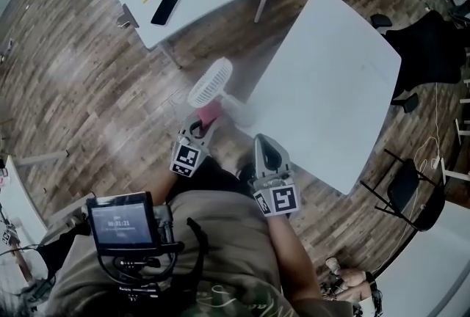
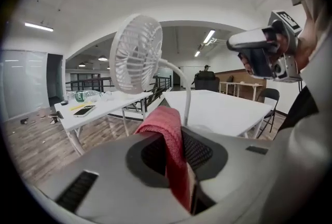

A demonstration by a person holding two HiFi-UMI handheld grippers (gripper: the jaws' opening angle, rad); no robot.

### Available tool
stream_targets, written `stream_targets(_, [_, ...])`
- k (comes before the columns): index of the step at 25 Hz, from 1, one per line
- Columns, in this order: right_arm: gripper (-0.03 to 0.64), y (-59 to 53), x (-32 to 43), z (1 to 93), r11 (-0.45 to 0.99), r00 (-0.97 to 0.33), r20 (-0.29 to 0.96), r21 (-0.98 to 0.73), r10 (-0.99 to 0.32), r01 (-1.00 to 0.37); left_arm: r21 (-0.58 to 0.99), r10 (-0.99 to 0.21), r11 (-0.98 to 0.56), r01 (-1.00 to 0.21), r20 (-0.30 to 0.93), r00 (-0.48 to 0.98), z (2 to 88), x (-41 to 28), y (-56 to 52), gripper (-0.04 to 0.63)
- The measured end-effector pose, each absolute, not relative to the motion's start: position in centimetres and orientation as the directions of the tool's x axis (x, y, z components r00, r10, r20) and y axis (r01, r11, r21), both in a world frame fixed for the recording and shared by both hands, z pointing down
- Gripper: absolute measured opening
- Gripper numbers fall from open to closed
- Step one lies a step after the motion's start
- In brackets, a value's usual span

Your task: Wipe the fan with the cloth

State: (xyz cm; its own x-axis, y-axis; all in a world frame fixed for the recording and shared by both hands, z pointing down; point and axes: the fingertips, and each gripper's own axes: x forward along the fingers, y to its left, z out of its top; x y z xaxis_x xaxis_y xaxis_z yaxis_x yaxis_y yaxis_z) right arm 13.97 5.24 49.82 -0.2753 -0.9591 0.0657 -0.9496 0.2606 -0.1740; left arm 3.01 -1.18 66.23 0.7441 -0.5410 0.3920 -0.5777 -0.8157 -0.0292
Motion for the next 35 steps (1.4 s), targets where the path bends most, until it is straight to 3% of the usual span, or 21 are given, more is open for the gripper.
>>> stream_targets(2, [0.007,5.3,13.1,49.4,0.274,-0.291,0.079,-0.182,-0.953,-0.945,-0.012,-0.541,-0.815,-0.579,0.373,0.754,64.6,2.9,-0.1,0.081])
stream_targets(3, [0.055,5.2,12.5,49.4,0.283,-0.305,0.093,-0.195,-0.948,-0.939,-0.005,-0.536,-0.819,-0.574,0.365,0.761,64.0,2.8,0.4,0.081])
stream_targets(6, [0.066,5.0,11.3,50.3,0.311,-0.348,0.131,-0.241,-0.928,-0.920,-0.031,-0.495,-0.855,-0.518,0.347,0.797,62.6,3.5,2.3,0.081])
stream_targets(10, [0.195,4.7,9.4,51.0,0.361,-0.420,0.167,-0.296,-0.892,-0.884,-0.053,-0.473,-0.875,-0.482,0.314,0.823,59.7,4.2,4.4,0.081])
stream_targets(17, [0.230,3.4,6.7,53.0,0.441,-0.516,0.197,-0.327,-0.833,-0.836,0.000,-0.474,-0.869,-0.495,0.285,0.833,57.1,4.6,5.4,0.081])
stream_targets(19, [0.272,2.9,5.9,53.8,0.457,-0.536,0.225,-0.322,-0.814,-0.829,0.005,-0.461,-0.877,-0.481,0.281,0.842,57.0,4.6,5.5,0.080])
stream_targets(23, [0.270,2.7,5.1,54.3,0.481,-0.553,0.246,-0.297,-0.796,-0.825,-0.005,-0.460,-0.878,-0.479,0.287,0.840,56.8,4.4,5.5,0.080])
stream_targets(28, [0.221,2.5,4.4,54.5,0.516,-0.614,0.239,-0.364,-0.752,-0.775,-0.050,-0.442,-0.893,-0.448,0.291,0.849,56.9,4.6,5.3,0.080])
stream_targets(31, [0.114,2.9,3.9,54.1,0.559,-0.636,0.234,-0.321,-0.736,-0.765,-0.049,-0.436,-0.895,-0.442,0.298,0.849,56.9,4.9,5.2,0.080])
stream_targets(35, [0.058,3.1,3.8,53.9,0.573,-0.624,0.252,-0.251,-0.740,-0.780,-0.015,-0.444,-0.887,-0.462,0.309,0.841,57.2,4.8,5.0,0.086])
